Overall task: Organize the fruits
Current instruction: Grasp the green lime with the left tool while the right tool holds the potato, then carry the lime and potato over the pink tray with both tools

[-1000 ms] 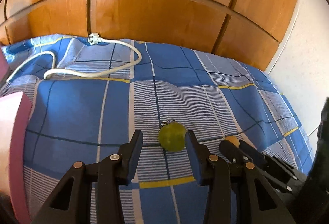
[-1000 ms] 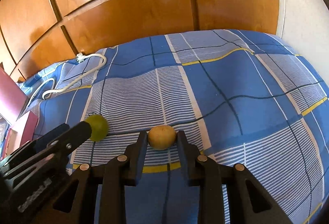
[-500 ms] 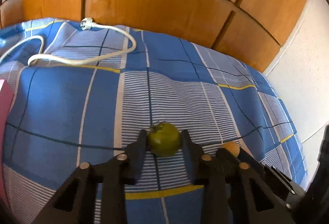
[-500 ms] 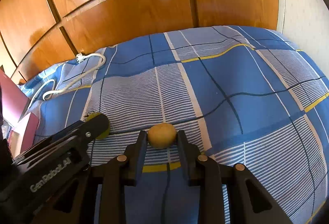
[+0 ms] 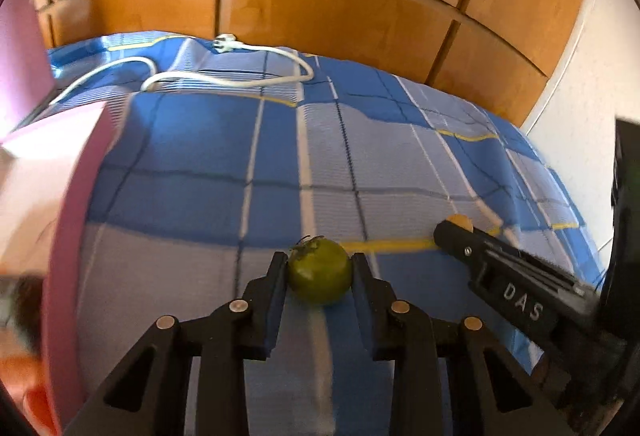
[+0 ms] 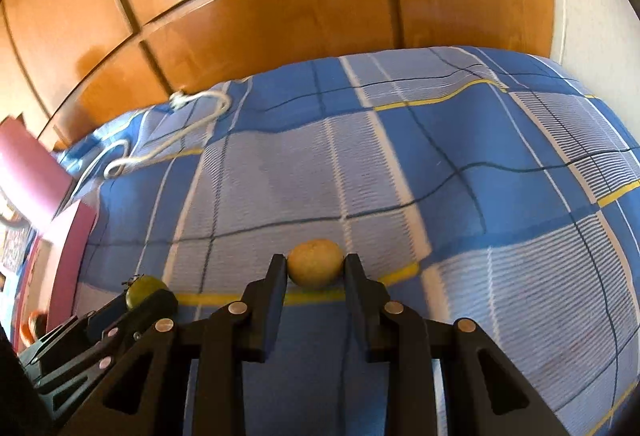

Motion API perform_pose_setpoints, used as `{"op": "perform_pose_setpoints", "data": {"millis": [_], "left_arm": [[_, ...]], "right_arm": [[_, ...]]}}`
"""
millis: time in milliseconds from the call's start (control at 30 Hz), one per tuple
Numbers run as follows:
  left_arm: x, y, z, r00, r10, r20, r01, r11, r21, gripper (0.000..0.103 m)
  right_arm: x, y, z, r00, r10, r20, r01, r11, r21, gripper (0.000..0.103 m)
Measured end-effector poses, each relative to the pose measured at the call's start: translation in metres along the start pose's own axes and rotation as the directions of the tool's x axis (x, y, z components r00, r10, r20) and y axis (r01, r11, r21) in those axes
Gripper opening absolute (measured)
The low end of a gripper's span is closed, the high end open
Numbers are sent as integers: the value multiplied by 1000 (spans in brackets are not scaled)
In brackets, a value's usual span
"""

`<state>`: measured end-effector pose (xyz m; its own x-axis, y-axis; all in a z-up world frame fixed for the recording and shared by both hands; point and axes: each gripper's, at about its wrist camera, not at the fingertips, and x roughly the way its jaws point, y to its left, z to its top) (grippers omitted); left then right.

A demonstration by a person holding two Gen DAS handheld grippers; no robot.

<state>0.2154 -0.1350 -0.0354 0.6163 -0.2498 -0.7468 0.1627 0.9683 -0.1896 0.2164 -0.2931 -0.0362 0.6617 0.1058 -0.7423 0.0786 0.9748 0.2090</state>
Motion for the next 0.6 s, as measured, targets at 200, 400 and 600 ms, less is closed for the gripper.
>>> {"op": "perform_pose_setpoints", "data": {"millis": [200,400,600], "left_arm": [[-27,2,-35,1000,17,19,-17,999,41,32],[-48,-2,-58,998,54,40,-57,995,86,32],[-63,8,-67,998,61,30,-63,996,59,31]], "right_arm": [[-11,23,-22,999,16,-52,-20,997,-79,29],[-27,29,-42,997,32,-77,-36,997,-61,29],[-43,36,-61,997,19,-81,-25,997,-69,29]]}}
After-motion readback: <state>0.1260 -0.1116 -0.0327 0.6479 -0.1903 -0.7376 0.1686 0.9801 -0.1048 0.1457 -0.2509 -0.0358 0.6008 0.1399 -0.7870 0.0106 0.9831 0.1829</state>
